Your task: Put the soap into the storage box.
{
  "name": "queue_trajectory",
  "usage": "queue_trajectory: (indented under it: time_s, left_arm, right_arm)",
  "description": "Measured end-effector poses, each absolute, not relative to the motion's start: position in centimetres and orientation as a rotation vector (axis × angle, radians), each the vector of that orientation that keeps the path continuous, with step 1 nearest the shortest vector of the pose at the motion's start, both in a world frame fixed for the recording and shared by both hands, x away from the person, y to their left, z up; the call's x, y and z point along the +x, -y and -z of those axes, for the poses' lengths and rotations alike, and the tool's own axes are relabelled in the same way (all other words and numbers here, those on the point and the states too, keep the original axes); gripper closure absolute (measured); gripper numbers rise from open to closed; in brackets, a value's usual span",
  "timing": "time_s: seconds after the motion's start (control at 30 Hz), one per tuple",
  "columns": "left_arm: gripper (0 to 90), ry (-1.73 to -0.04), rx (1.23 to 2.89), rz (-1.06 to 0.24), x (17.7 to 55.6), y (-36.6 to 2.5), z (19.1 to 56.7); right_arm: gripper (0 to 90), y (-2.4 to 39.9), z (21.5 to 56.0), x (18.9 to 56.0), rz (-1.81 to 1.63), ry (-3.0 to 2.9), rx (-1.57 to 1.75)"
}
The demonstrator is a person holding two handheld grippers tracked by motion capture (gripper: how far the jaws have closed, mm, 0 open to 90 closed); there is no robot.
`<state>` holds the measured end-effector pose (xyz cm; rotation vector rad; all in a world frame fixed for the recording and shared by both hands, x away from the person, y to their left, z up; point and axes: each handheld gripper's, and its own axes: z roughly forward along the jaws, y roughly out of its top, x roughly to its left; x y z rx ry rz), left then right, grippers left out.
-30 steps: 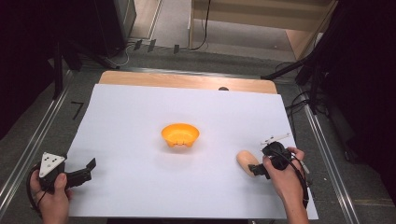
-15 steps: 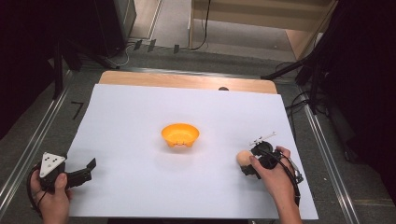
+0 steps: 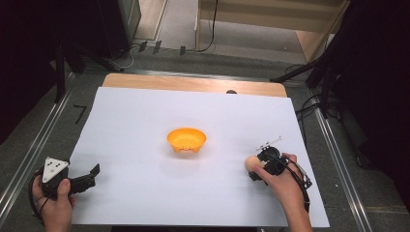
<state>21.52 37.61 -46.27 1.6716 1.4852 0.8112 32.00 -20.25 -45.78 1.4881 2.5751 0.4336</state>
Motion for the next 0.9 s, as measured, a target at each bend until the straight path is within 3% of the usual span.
queue_trajectory:
  time_s: [0.27, 0.33, 0.9]
  left_arm:
    - [0.0, -1.484, 1.668, -0.814, 21.5, -37.6, 46.3]
    - [0.0, -1.482, 1.668, -0.817, 21.5, -37.6, 46.3]
    - [0.0, -1.49, 1.662, -0.794, 21.5, -37.8, 46.3]
  right_arm:
    - [23.1, 20.2, 45.7, 32.1, -0.441, -2.587, 1.483]
    - [32.2, 20.4, 45.5, 32.2, -0.439, -2.59, 1.481]
    - [32.9, 21.0, 44.8, 33.1, -0.516, -2.778, 1.294]
